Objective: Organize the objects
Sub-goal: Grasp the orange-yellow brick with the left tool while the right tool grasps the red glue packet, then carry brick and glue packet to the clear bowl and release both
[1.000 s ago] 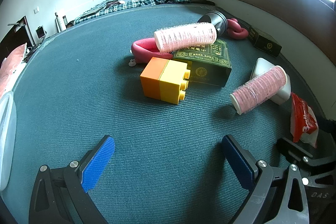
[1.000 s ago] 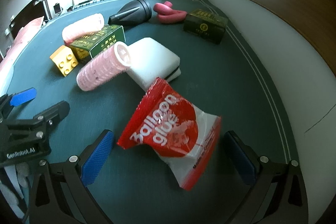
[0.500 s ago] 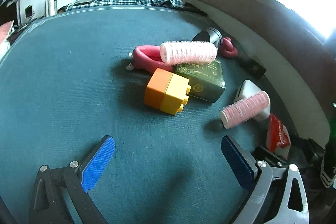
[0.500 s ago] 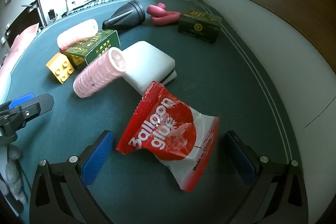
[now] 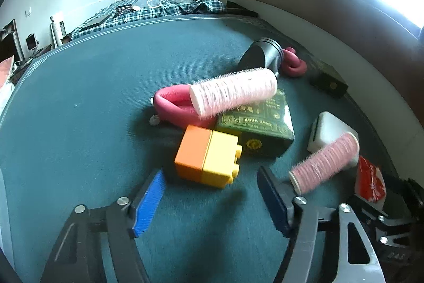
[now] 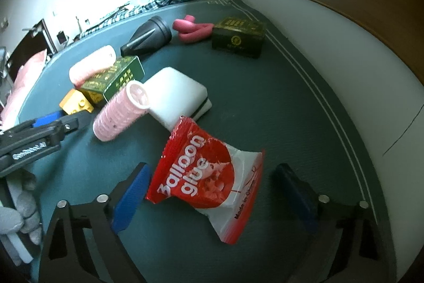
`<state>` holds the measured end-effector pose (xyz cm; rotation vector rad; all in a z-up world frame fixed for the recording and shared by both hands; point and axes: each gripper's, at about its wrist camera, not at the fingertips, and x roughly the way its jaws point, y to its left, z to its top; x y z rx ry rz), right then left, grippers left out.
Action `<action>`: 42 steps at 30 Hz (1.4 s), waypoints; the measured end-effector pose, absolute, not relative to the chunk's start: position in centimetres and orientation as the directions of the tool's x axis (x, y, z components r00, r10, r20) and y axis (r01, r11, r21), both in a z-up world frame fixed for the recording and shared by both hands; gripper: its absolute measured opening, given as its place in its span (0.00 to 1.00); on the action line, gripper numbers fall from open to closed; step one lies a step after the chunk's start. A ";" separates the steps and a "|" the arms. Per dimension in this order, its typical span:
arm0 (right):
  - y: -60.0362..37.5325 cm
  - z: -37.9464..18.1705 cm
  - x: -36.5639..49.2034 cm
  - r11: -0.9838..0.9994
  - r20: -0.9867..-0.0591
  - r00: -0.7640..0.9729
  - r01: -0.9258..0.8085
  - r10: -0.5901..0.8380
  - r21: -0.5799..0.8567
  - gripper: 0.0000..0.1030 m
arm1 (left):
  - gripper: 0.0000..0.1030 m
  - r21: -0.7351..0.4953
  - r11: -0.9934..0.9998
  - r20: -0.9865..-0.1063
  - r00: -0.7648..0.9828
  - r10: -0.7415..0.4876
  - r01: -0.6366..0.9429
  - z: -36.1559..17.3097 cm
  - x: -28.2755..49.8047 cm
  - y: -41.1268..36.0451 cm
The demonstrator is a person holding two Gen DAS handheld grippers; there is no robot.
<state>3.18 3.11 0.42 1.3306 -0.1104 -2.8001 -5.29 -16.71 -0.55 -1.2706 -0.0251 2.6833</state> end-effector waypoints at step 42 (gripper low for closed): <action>-1.4 6.5 7.8 -0.988 -0.622 -0.767 0.103 -0.155 0.119 0.55 | 0.49 -0.103 -0.994 -0.663 -0.743 0.091 -0.030 3.8 1.8 -24.2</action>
